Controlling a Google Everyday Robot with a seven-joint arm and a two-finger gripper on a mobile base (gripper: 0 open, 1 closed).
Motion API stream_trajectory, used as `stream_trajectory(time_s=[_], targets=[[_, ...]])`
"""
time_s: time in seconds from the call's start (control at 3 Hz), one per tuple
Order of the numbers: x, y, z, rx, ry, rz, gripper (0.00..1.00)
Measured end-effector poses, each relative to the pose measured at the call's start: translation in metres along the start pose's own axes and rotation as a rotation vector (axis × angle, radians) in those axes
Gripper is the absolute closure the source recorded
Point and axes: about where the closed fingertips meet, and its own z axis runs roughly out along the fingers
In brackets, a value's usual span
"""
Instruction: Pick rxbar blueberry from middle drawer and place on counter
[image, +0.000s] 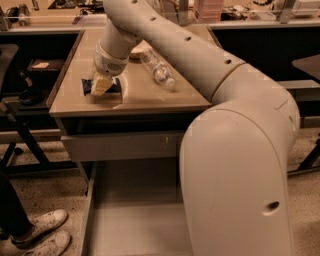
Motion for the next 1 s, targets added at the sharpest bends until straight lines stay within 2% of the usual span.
stream_trajectory(time_s=[0.33, 0.67, 1.0], targets=[[0.0051, -0.0124, 0.0143, -0.021, 0.001, 0.008, 1.00], [0.0054, -0.0141, 0.0146, -0.019, -0.001, 0.009, 0.82], [0.0053, -0.0141, 0.0146, -0.019, -0.001, 0.009, 0.59]])
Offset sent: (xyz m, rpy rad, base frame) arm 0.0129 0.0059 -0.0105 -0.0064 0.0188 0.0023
